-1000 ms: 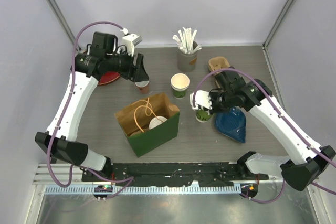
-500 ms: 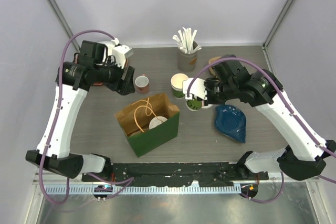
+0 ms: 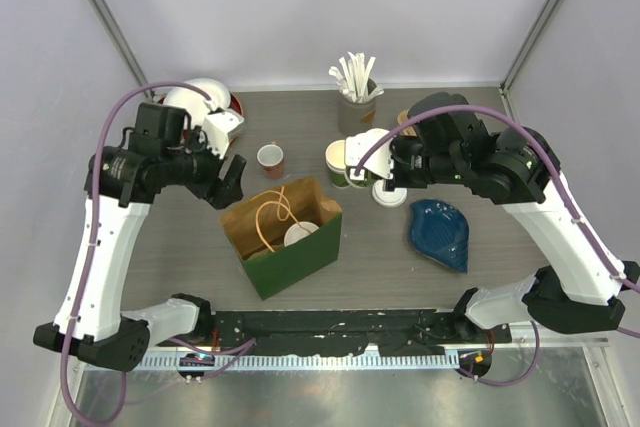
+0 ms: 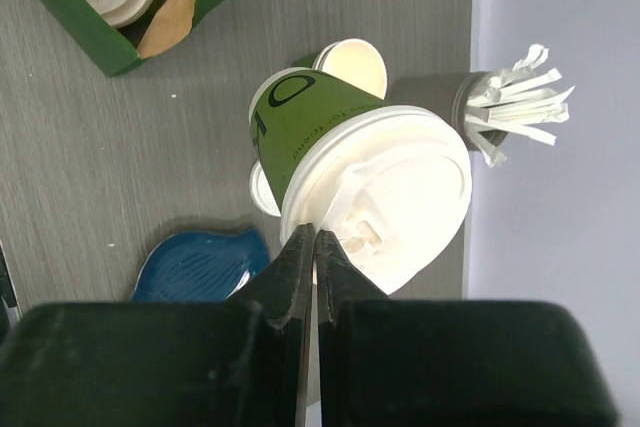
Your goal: Pack the takeout coffee
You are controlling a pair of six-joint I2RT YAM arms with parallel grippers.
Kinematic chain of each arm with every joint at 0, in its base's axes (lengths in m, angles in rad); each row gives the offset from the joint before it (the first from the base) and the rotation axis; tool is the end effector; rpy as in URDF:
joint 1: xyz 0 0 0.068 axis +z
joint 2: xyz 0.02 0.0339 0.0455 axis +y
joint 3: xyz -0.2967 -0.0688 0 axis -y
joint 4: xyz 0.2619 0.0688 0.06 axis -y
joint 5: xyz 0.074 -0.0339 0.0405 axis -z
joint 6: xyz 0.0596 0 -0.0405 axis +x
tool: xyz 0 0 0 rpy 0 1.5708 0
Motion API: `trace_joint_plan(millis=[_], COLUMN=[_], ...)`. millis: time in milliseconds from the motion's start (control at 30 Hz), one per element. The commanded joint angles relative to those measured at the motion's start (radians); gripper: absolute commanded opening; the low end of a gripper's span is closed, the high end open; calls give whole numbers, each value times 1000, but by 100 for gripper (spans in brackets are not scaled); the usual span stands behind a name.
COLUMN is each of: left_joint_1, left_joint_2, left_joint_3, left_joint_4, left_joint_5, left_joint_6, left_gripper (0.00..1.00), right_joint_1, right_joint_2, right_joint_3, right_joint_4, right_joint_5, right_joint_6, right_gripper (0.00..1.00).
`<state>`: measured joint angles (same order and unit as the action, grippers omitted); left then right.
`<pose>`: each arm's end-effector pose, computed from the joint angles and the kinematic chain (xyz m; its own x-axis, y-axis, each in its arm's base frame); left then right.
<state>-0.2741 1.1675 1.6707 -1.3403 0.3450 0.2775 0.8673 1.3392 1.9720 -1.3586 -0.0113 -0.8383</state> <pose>0.1786 -0.0712 0.4686 -0.5581 0.4247 -0.7128 0.6505 0.7573 -0.0581 0.1467 0.1739 0.5169 0.2839 -0.8146 -0.5058 -0.8328 0.0519 -0.5511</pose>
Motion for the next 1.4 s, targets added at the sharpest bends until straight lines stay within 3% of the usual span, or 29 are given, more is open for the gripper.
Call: trace_joint_plan(millis=[0, 267, 500, 833, 933, 1200, 1333, 1367], left_joint_1=[4, 6, 6, 6, 4, 4, 6, 4], left_joint_2=[14, 20, -5, 8, 1, -5, -6, -6], left_joint_3=[-74, -89, -8, -68, -87, -189, -203, -203], left_joint_4=[-109, -134, -175, -194, -183, -154, -148, -143], left_joint_5=[22, 141, 135, 201, 160, 117, 153, 166], left_joint_6=[19, 43, 61, 88, 97, 120, 126, 126], left_gripper=[74, 64, 67, 65, 62, 39, 11, 10], right_joint_1=[45, 134, 232, 392, 423, 479, 496, 502], right_joint_2=[37, 97, 153, 241, 248, 267, 271, 275], right_joint_3=[96, 182, 261, 353, 378, 410, 432, 436], right_joint_4=[-2, -14, -19, -37, -33, -30, -13, -4], right_joint_5=[53, 114, 152, 238, 237, 276, 287, 289], right_joint_6=[10, 8, 30, 25, 30, 25, 15, 10], right_gripper=[1, 1, 1, 1, 1, 1, 1, 1])
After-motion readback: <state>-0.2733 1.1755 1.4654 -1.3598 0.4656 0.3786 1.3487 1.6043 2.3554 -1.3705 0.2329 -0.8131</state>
